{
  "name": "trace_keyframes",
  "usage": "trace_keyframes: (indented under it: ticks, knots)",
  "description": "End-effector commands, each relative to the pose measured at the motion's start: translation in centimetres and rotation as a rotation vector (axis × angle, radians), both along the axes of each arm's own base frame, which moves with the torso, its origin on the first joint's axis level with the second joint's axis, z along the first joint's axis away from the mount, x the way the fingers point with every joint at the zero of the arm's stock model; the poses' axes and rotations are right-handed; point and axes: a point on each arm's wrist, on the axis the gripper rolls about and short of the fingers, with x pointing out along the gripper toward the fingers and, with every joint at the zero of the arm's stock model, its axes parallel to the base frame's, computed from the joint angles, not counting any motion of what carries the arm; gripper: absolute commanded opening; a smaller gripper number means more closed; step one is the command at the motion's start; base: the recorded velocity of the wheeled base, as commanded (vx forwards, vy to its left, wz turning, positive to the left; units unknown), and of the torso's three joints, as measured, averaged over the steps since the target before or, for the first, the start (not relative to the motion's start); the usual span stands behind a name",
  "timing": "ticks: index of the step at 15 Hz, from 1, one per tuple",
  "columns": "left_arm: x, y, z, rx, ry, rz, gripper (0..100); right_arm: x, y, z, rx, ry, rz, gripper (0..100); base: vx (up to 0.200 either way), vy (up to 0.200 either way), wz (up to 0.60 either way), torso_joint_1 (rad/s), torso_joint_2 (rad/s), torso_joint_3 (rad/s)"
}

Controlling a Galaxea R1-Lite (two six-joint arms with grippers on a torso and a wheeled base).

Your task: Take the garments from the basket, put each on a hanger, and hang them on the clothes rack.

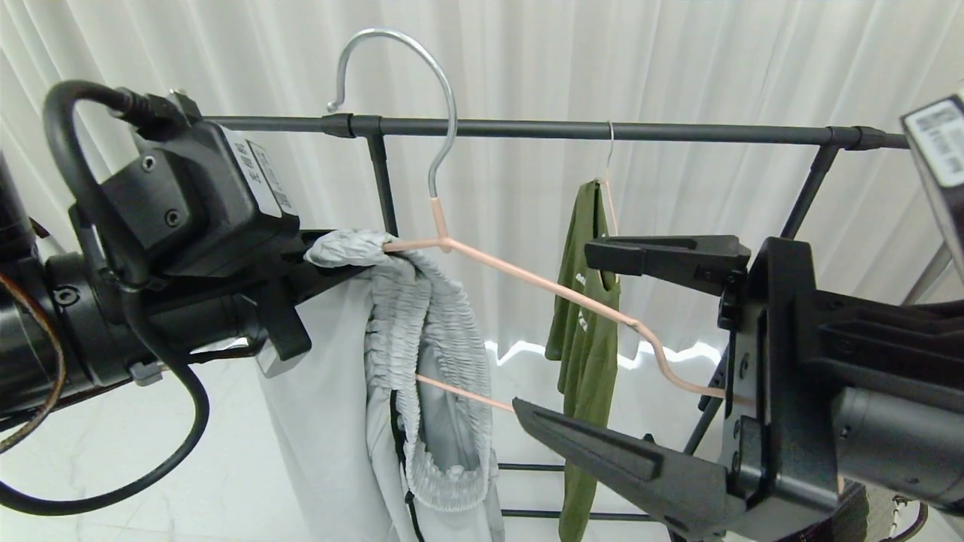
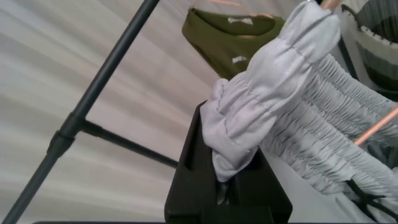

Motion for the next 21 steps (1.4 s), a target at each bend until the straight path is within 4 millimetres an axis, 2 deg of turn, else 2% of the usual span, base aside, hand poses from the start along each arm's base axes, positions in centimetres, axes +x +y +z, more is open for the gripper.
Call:
trace_keyframes:
  ticks: [1,3,7,9,11,12,15,19,21]
  knots:
    - [-0.1,0.2,-0.5,0.008,0.011,0.048,0,1.0,-0.5,0.0,0.002,0.000,-0.066,100,0.000,0.000,0.00,0.000,0.00,0.000]
    - [0.2,0.5,-1.3,0.034,0.032,0.192,0,2.2,-1.4,0.1,0.005,0.000,-0.161,100,0.000,0.000,0.00,0.000,0.00,0.000]
    - [0.9,0.5,-1.6,-0.031,0.084,0.414,0,4.6,-2.9,-0.3,-0.001,0.017,-0.331,100,0.000,0.000,0.00,0.000,0.00,0.000]
    - [1.1,0.5,-1.3,-0.090,0.106,0.454,0,4.8,-2.7,-0.9,-0.003,0.063,-0.333,100,0.000,0.000,0.00,0.000,0.00,0.000]
    - [0.8,-0.4,-0.8,-0.170,0.136,0.421,0,4.6,-2.2,-1.9,-0.024,0.103,-0.316,100,0.000,0.000,0.00,0.000,0.00,0.000]
    - [0.6,-0.8,-0.5,-0.206,0.146,0.403,0,4.5,-1.9,-2.3,-0.032,0.119,-0.302,100,0.000,0.000,0.00,0.000,0.00,0.000]
    - [0.4,-2.2,1.0,-0.310,0.170,0.344,0,3.3,1.3,-4.4,-0.089,0.202,-0.223,100,0.000,0.000,0.00,0.000,0.00,0.000]
    - [-0.4,-2.9,2.2,-0.352,0.179,0.217,0,5.2,4.6,-6.3,-0.058,0.299,-0.308,100,0.000,0.000,0.00,0.000,0.00,0.000]
    - [-0.6,-3.0,2.6,-0.354,0.172,0.183,0,6.3,6.0,-7.4,-0.043,0.351,-0.411,100,0.000,0.000,0.00,0.000,0.00,0.000]
